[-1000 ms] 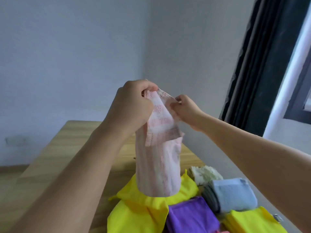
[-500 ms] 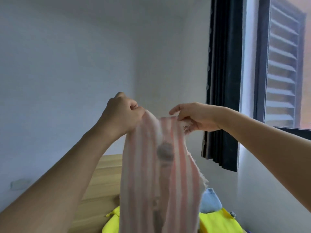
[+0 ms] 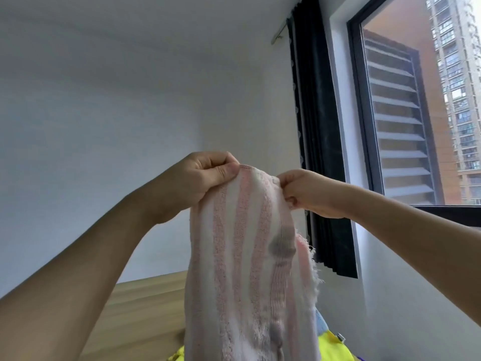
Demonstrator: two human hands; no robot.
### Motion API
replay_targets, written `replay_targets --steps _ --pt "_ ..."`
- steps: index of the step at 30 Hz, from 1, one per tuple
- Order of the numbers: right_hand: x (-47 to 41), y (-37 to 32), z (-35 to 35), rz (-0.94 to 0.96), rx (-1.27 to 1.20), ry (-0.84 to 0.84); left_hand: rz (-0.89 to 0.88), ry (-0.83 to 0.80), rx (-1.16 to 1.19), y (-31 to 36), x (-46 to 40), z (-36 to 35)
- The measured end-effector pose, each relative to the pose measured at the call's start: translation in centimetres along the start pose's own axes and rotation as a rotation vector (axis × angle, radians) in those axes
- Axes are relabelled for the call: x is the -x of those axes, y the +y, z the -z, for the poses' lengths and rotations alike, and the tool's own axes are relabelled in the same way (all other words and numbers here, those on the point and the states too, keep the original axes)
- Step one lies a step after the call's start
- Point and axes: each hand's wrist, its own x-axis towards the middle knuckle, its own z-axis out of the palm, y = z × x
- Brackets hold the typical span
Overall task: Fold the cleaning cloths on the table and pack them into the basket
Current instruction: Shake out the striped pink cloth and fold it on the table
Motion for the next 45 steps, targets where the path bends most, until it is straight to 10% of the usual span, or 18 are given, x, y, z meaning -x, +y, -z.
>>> replay_targets --steps 7,19,36,45 --pt "3.7 -1.9 1.3 0.012 -0.546 -0.181 0.028 0.116 -0.243 1.9 -0.2 -0.8" --pt "5.5 -4.0 1.3 0.198 0.166 -0.07 0.142 0.301 -0.582 2.2 -1.2 -1.6" --pt "5.2 -2.7 2.2 0.209 0.191 0.231 0.254 0.077 -0.646 3.8 0.0 -1.7" --pt "4.9 -0.9 2.7 0.39 0.586 0.275 -0.077 0.216 -1.236 2.7 2.7 -3.5"
